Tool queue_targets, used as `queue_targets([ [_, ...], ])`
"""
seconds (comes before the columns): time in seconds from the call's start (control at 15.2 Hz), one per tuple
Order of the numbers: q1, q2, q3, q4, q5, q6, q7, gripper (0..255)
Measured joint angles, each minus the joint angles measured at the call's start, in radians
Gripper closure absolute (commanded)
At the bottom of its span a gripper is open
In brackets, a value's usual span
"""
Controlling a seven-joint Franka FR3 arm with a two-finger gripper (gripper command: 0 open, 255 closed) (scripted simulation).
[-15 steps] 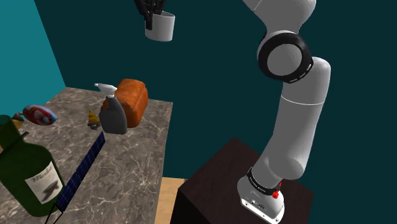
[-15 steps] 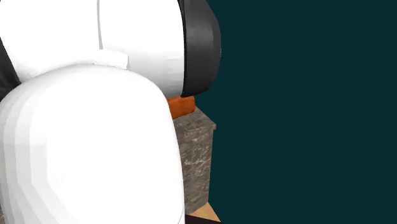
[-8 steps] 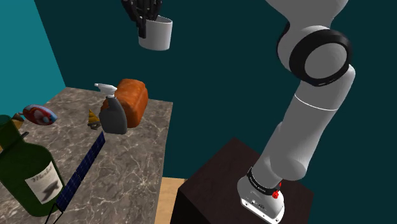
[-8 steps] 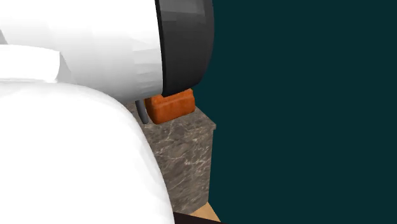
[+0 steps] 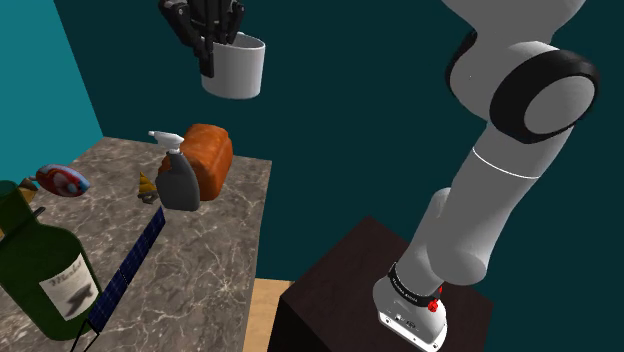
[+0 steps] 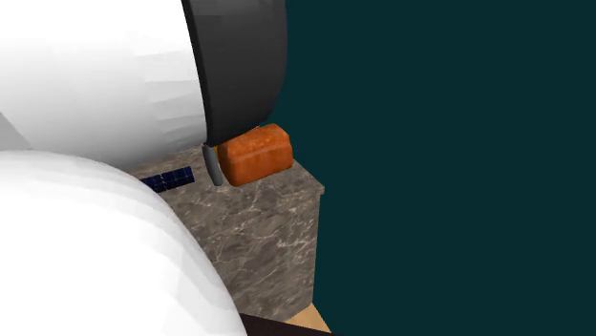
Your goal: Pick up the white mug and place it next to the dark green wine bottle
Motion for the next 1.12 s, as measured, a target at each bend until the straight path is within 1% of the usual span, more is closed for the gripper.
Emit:
queue_targets([
  [0.2, 0.043, -0.011, 0.037, -0.009, 0.000, -0.007, 0.080, 255],
  [0.33, 0.073, 0.005, 0.063, 0.012, -0.008, -0.017, 0.132, 255],
  [0.4, 0.084, -0.005, 0.073, -0.003, -0.005, -0.013, 0.156, 255],
  [0.53, 0.121, 0.028, 0.103, 0.035, -0.023, -0.026, 0.214, 255],
  [0.59, 0.132, 0.023, 0.112, 0.027, -0.021, -0.025, 0.235, 255],
  [0.73, 0.168, 0.041, 0.139, 0.052, -0.034, -0.038, 0.291, 255],
  [0.92, 0.232, 0.095, 0.179, 0.116, -0.068, -0.063, 0.378, 255],
  [0.99, 0.243, 0.103, 0.185, 0.121, -0.073, -0.062, 0.394, 255],
  [1.12, 0.234, 0.078, 0.183, 0.058, -0.057, -0.021, 0.397, 255],
])
